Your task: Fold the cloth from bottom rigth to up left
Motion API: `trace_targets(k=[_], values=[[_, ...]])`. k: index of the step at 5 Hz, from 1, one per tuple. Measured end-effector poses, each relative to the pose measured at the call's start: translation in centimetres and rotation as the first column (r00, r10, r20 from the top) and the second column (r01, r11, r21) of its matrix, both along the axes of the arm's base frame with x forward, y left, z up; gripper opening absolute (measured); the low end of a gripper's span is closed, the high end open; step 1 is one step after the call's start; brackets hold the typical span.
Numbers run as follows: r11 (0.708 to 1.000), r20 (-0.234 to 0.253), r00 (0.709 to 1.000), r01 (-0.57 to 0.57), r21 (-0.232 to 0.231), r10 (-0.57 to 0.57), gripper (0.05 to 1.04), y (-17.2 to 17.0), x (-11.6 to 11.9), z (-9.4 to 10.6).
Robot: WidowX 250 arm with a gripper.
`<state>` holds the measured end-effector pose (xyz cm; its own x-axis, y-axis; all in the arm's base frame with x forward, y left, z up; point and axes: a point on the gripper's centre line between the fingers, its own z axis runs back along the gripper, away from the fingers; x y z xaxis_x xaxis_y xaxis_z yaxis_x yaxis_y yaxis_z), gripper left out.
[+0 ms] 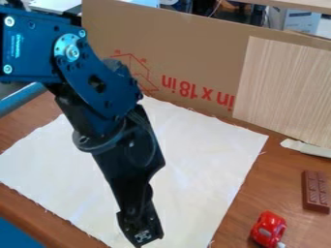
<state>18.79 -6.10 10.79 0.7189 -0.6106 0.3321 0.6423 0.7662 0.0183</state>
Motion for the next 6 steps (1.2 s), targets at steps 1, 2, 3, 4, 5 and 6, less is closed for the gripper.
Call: trace_targets(k=[1, 2, 3, 4, 5, 6], values=[[1.0, -0.008, 1.0, -0.004, 0.003, 0.004, 0.999, 0.1, -0.2, -0.3], [0.998, 0.019, 1.0, 0.0, 0.057, -0.001, 0.999, -0.4, -0.1, -2.5], [0.994, 0.041, 0.999, 0.008, 0.108, -0.013, 0.999, -0.6, 0.3, -4.4], [0.986, 0.08, 0.996, 0.018, 0.167, -0.032, 0.999, -0.7, 0.9, -7.0], [0.981, 0.091, 0.995, 0.016, 0.196, -0.034, 0.999, -0.9, 1.4, -8.2], [0.973, 0.08, 0.996, 0.008, 0.229, -0.027, 0.999, -1.0, 1.8, -9.7]])
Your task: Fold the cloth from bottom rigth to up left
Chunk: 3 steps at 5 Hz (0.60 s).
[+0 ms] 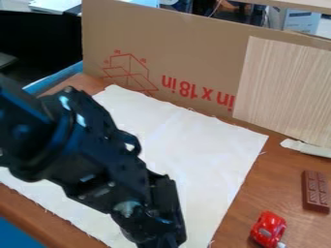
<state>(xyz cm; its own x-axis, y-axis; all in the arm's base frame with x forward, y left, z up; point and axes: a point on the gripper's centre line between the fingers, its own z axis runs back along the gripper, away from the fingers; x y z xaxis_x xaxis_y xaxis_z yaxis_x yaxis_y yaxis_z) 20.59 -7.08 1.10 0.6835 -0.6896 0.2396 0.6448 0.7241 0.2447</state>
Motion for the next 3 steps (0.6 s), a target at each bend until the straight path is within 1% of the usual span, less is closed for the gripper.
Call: trace_targets(k=[1, 2, 3], values=[[1.0, 0.003, 1.0, 0.004, 0.013, -0.004, 0.999, -0.32, 0.4, -0.42], [1.0, -0.002, 1.0, -0.013, 0.016, 0.013, 0.957, -0.5, 0.96, -0.48], [1.0, -0.006, 1.0, -0.02, 0.018, 0.02, 0.678, -0.45, 0.92, -0.67]])
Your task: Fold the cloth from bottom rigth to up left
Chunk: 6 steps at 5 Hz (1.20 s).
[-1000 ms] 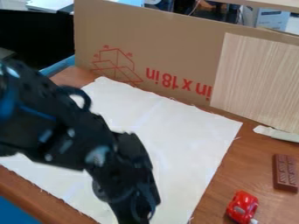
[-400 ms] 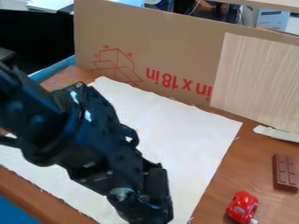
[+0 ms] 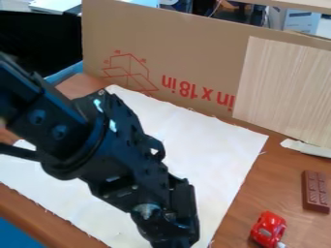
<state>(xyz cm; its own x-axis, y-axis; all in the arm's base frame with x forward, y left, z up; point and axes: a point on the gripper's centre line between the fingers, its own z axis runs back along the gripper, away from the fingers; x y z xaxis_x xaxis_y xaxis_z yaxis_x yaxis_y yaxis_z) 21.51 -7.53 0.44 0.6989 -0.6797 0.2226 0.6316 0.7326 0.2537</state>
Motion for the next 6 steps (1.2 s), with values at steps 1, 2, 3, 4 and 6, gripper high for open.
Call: trace_targets(k=[1, 2, 3, 4, 6], values=[[1.0, 0.009, 1.0, 0.01, 0.001, -0.01, 0.365, 0.0, 0.1, -0.2], [1.0, 0.002, 1.0, 0.01, 0.005, -0.01, 0.155, 0.2, -0.3, -0.6], [1.0, -0.02, 1.0, 0.009, 0.001, -0.009, 0.063, 0.7, -0.8, -0.6], [0.999, -0.1, 0.995, 0.007, -0.041, -0.011, 0.053, 1.4, -1.2, 1.4], [0.99, -0.278, 0.96, -0.029, -0.138, -0.01, 0.053, 1.3, -1.2, 5.8]])
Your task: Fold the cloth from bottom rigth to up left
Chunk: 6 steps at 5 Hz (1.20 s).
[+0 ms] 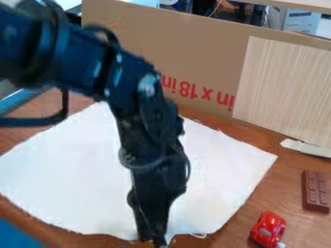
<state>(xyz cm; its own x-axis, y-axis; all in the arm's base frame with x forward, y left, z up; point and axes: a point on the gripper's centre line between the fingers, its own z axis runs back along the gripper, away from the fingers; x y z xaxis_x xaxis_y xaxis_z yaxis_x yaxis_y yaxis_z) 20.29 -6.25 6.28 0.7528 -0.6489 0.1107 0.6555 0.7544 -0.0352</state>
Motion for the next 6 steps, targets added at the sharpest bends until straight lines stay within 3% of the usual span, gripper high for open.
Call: trace_targets(k=[1, 4, 5, 6], values=[[0.999, 0.007, 0.999, -0.034, 0.007, 0.034, 0.053, 0.9, 1.4, 1.2], [0.975, -0.025, 0.992, -0.121, 0.186, 0.128, 0.053, 5.9, 8.1, -2.5], [0.967, 0.0, 0.985, -0.172, 0.188, 0.175, 0.053, 7.8, 10.3, -2.0], [0.955, 0.014, 0.965, -0.261, 0.14, 0.261, 0.053, 10.2, 12.4, 0.1]])
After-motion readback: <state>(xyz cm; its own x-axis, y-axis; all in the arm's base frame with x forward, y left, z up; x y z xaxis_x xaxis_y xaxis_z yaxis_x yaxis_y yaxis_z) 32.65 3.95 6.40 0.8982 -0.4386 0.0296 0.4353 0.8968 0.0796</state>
